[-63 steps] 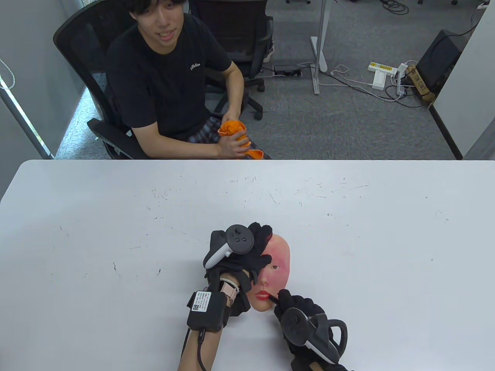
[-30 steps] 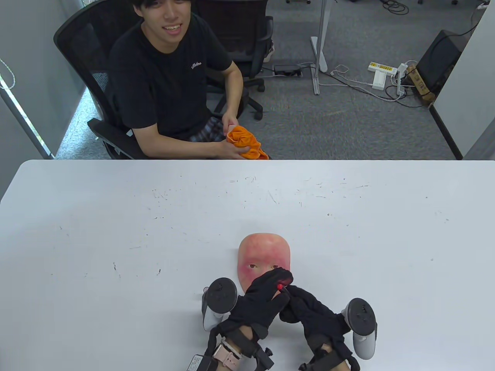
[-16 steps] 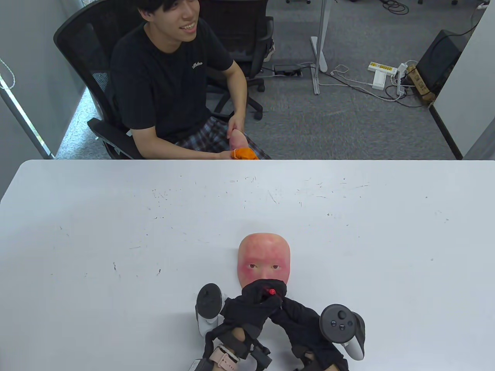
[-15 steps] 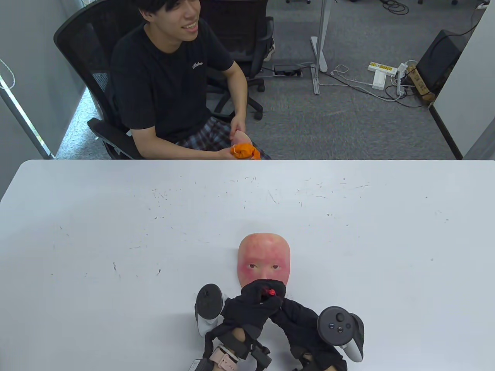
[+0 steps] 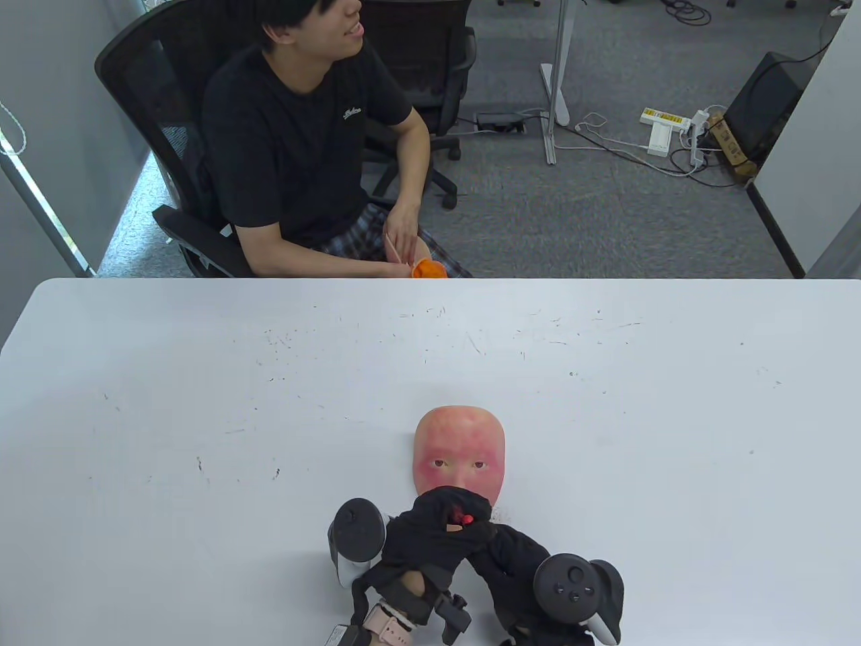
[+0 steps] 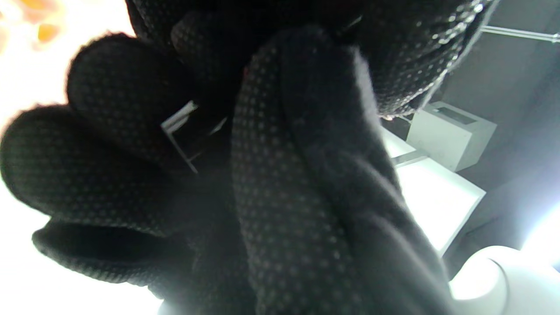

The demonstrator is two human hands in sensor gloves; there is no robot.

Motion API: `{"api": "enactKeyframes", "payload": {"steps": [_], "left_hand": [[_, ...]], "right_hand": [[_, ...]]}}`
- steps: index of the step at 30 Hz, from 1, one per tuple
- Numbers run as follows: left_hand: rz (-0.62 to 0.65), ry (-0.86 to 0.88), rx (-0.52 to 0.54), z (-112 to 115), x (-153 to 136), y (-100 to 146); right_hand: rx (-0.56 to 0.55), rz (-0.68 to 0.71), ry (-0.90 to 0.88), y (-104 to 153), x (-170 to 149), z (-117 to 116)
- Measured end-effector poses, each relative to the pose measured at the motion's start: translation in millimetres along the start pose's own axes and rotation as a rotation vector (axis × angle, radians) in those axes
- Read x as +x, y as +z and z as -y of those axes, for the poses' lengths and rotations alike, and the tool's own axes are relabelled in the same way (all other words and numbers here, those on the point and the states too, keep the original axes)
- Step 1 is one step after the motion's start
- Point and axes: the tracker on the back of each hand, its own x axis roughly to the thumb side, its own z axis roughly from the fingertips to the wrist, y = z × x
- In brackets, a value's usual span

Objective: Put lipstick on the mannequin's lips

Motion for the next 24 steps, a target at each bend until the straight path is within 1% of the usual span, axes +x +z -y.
{"api": "enactKeyframes", "payload": {"steps": [3,5,7,12,14,17,18,19,20,21,23,24], "left_hand": [[-0.024,0.066,-0.079,7,-5,1],[-0.007,0.111,-0.078,9,-6,1],[0.011,0.091,-0.085,8,-3,0],[0.100,-0.030,-0.016,0,4,3],[0.110,-0.033,0.010,1,5,4],[0.083,0.008,-0.040,4,-1,3],[0.085,0.042,-0.076,6,-2,2],[0.073,0.075,-0.081,8,-3,3],[0.076,0.089,-0.066,7,-3,3],[0.081,0.084,-0.028,5,-2,4],[0.094,0.019,0.016,0,1,4],[0.105,-0.024,0.020,-2,3,4]], "right_hand": [[-0.013,-0.018,0.008,1,-5,1],[-0.027,-0.033,-0.021,0,-9,2],[-0.024,-0.035,-0.056,0,-10,3],[0.003,0.001,-0.003,-1,-1,3],[-0.012,0.011,0.032,1,0,3],[-0.035,0.008,0.034,2,-1,4],[-0.046,-0.008,0.048,2,-3,4],[-0.058,-0.018,0.045,2,-6,5],[-0.053,-0.016,0.030,2,-7,5],[-0.031,-0.007,0.010,1,-8,5],[-0.010,0.011,-0.015,0,-7,5],[-0.005,0.022,-0.009,0,-5,5]]}}
